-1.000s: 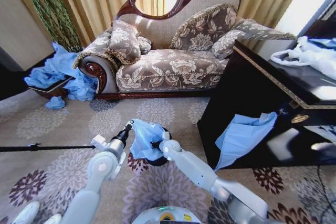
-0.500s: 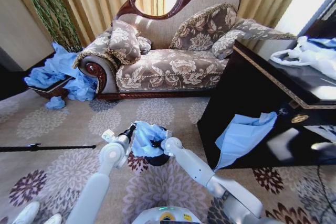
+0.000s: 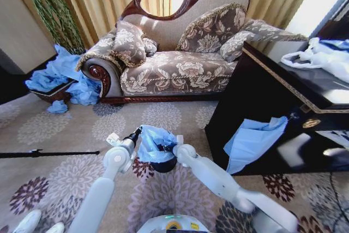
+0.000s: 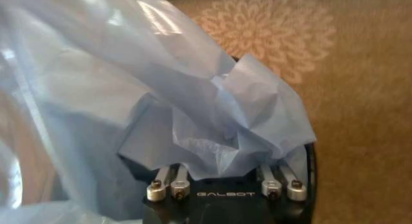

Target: Place a garbage bag over the trash bin.

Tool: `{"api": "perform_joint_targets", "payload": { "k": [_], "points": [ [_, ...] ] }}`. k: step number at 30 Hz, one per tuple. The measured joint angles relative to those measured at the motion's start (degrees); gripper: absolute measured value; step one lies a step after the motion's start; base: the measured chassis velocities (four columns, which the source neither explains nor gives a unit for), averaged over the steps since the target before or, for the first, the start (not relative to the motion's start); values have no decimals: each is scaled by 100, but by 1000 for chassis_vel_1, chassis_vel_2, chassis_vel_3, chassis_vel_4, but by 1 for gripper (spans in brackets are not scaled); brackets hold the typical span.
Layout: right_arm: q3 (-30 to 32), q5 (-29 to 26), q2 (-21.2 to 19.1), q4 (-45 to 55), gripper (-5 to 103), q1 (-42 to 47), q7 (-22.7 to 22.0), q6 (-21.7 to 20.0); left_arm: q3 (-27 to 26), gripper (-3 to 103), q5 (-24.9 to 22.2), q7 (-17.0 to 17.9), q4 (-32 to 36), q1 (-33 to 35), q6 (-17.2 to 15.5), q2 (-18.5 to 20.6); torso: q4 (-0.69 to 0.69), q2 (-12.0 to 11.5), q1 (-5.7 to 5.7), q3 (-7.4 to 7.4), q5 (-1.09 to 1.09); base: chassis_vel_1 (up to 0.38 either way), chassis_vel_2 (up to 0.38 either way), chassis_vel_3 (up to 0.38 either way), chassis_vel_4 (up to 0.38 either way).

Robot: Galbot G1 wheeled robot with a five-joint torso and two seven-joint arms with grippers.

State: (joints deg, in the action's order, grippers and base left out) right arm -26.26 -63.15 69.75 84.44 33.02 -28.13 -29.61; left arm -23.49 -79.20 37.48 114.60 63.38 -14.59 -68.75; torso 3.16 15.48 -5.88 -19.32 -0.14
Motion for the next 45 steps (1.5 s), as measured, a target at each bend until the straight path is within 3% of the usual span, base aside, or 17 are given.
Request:
{"api": "perform_joint_targets", "payload": {
  "k": [1,4,6,7,9,12,13,14,23,28,33,35,39,45],
  "points": [
    [0,0,0,0,49,0,0,0,0,0,0,0,0,0,0,0,0,0,0,0,0,0,0,0,0],
    [-42,-77,-159,376,65,55,-204,36,24,0,0,-19,10,35,-4,2,0,0,0,0,-1,0,0,0,0],
    [-42,-130,-172,459,65,67,-247,53,27,0,0,-20,14,53,-7,-4,-1,0,0,0,-1,0,0,0,0],
    [-37,-206,-172,555,70,82,-294,93,29,0,3,-24,19,78,-9,-11,-1,0,0,0,0,0,0,0,0],
    [-70,-285,-111,648,81,103,-346,169,31,0,20,-45,31,130,-10,-24,0,0,0,0,-1,0,0,0,0],
    [-133,-288,-38,679,86,107,-395,197,30,0,24,-56,46,154,-11,-24,-1,0,0,0,-1,0,0,0,0],
    [-189,-291,38,722,97,105,-480,209,16,0,25,-66,57,161,-11,-24,-1,0,0,0,-1,0,0,0,0],
    [-222,-305,75,758,98,98,-545,209,3,0,25,-76,62,164,-11,-24,-1,0,0,0,-1,0,0,0,0],
    [-324,-321,70,950,100,-46,-706,199,-61,0,33,-145,116,266,-6,-36,-1,0,0,0,-1,0,0,0,0],
    [-390,-213,-167,1310,100,-131,-838,163,-74,0,45,-184,149,350,-2,-39,0,0,0,0,-1,0,0,0,0],
    [-525,232,-361,1464,100,-156,-730,93,-68,0,45,-232,149,350,5,-49,0,0,-1,0,-1,0,0,0,0],
    [-568,692,-442,1464,100,-126,-537,83,-51,0,41,-245,149,351,7,-54,0,0,-1,0,-1,0,0,0,0],
    [-645,1094,-514,1479,100,-105,-303,75,-39,0,39,-248,140,343,8,-63,0,0,-1,0,-1,0,0,0,0],
    [-737,1303,-462,1320,100,-136,-143,74,-34,0,39,-249,114,324,9,-81,0,0,-1,-1,-1,0,0,0,0]
  ]
}}
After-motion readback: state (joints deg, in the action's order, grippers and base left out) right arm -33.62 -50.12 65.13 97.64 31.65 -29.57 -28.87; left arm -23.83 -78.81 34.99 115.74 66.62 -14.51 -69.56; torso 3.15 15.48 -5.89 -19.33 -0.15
